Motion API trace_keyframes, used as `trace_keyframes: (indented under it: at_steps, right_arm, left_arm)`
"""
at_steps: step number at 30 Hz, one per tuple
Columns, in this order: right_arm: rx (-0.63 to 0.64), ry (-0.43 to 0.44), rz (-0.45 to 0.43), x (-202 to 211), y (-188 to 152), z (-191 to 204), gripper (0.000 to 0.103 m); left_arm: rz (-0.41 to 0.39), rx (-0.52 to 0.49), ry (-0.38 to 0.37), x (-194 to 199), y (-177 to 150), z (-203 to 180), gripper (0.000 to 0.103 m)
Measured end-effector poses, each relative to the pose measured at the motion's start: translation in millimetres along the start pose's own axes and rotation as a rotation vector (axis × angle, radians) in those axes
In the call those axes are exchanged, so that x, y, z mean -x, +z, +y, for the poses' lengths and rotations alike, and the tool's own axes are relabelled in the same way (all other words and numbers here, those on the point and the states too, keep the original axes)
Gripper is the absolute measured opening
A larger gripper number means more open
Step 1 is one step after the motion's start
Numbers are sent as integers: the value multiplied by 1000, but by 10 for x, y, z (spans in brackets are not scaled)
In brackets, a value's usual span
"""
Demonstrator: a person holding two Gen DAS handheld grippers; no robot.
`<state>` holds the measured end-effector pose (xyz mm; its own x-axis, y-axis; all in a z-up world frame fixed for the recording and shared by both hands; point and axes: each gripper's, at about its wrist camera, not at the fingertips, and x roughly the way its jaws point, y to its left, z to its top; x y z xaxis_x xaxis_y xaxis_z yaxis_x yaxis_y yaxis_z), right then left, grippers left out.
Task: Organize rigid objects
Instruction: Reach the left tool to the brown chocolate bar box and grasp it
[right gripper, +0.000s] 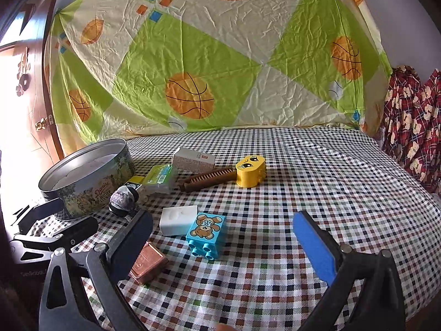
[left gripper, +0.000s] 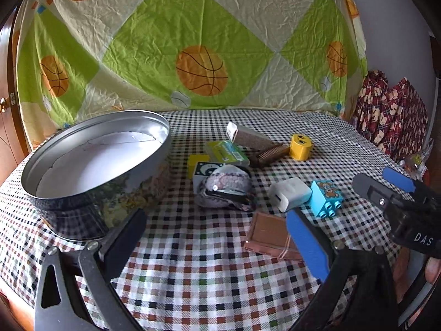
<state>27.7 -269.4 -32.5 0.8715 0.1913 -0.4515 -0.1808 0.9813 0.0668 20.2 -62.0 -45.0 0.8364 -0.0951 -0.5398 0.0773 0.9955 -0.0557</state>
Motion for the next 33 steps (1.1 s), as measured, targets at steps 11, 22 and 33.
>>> trace_keyframes:
  at_steps: [11, 22, 33]
  right_arm:
    - [-50, -12, 8, -26, -80, -182, 103]
    - [-67, -5, 23, -79, -128, -232, 103]
    - [-83, -9, 33, -135, -136, -271, 103]
  left_arm:
    - [96, -38, -83, -174, -102, -289, 103]
    - [159, -73, -98, -367, -149, -423, 103]
    - [201, -103, -122, -446, -123, -474, 101]
